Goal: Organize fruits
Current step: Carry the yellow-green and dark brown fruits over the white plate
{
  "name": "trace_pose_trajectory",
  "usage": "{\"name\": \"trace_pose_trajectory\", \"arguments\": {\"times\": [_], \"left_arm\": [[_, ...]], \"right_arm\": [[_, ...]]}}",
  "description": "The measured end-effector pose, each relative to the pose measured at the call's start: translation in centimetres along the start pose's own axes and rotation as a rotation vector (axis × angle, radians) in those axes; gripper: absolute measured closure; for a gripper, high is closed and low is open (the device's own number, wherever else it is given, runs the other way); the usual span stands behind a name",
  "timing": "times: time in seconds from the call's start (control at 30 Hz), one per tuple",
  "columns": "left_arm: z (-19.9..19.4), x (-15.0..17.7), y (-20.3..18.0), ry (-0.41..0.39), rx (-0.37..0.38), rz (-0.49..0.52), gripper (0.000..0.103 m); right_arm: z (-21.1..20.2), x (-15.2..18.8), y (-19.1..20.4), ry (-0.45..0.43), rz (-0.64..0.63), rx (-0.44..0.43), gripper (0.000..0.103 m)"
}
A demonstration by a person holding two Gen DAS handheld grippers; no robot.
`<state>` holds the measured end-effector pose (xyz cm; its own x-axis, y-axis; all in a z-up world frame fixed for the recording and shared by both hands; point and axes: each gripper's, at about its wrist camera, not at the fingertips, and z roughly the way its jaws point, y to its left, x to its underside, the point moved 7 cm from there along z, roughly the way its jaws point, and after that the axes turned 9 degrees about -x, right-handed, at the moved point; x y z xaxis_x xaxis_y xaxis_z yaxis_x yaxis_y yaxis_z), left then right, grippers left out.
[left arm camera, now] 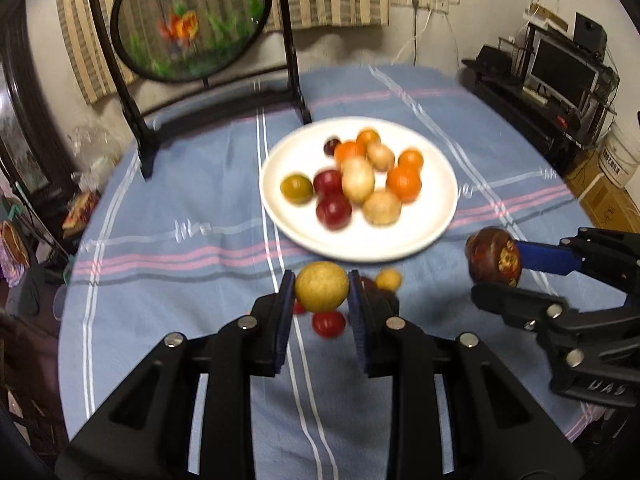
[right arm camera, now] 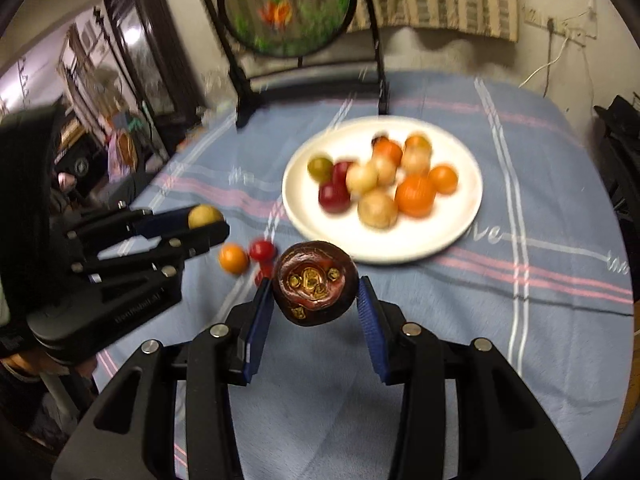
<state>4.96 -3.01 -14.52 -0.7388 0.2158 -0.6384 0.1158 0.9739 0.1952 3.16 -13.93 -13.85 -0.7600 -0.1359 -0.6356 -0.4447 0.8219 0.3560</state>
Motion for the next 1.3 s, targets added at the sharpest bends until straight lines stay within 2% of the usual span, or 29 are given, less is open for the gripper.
{"name": "trace_pose_trajectory", "arguments": {"times": [0.3, 0.53, 0.8, 1.3], "left_arm": [[-3.6, -5.7, 0.6, -0.139, -0.002, -0.003, 0.077], [-4.0, -9.1, 0.9, -0.181, -0.012, -0.011, 0.076], [-2.1, -9.7, 1.0, -0.160, -0.009, -0.014, 0.076], [2.1, -10.2, 0.2, -0.090, 0.001, -0.002, 0.076]], "right_arm": [[-6.3, -7.1, -0.2, -0.224, 0.057, 0.005, 0.060], [-7.7, -9.8, -0.7, -0.304, 0.099, -0.003, 0.060], [-6.2, -9.8, -1.5, -0.262, 0.080, 0.041, 0.060], [-2.3, -9.2, -4.2, -0.184, 0.127, 0.032, 0.060]]}}
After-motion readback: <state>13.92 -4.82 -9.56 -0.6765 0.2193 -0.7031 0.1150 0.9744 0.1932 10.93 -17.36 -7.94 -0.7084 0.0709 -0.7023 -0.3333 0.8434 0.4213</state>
